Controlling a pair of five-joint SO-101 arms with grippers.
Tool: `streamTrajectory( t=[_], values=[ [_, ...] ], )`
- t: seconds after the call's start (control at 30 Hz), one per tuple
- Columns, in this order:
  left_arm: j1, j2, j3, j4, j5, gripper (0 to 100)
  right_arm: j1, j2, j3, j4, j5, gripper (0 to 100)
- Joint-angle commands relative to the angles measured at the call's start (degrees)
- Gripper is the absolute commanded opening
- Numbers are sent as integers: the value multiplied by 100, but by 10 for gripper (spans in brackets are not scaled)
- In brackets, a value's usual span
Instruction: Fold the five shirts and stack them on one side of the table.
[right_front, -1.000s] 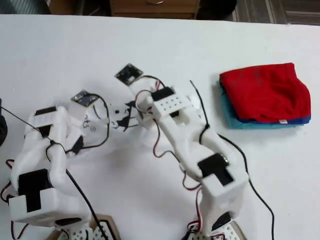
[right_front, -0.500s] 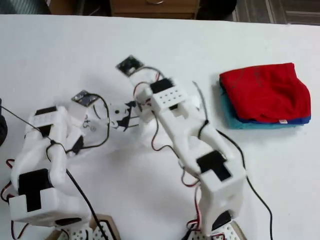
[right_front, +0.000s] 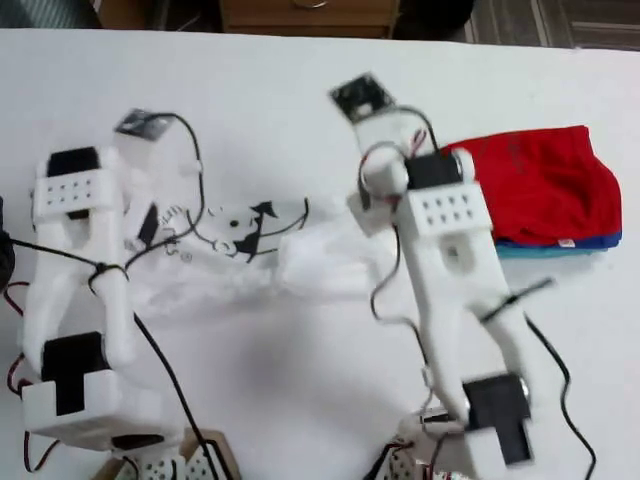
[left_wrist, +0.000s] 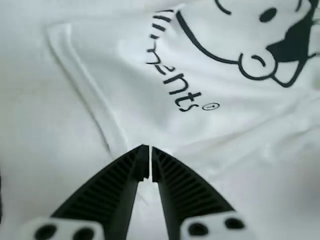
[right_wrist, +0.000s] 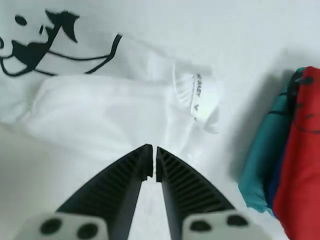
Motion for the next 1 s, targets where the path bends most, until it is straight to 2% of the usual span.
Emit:
streamTrajectory(
  t=[0.0,0.07,0.17,0.33,0.53,0.77,0.97],
  values=[
    [-316,-35,-277,-105,589,158,136,-1305,1134,-321,211,20],
    [-554,9,-101,-457,853,202,312,-1842,1855,-593,220,20],
    [-897,404,-40,-747,949,196,620,-2422,2760,-831,281,20],
    [-1143,1503,-470,-721,923,196,1226,-3046,3666,-831,738,20],
    [-1196,2549,-1068,-712,976,195,1842,-3547,4105,-778,1064,20],
    [-1187,3015,-1200,-712,1134,194,2114,-3996,4527,-532,1108,20],
    [-1204,3015,-1209,-756,1134,194,2079,-4409,5090,-567,1108,20]
  ],
)
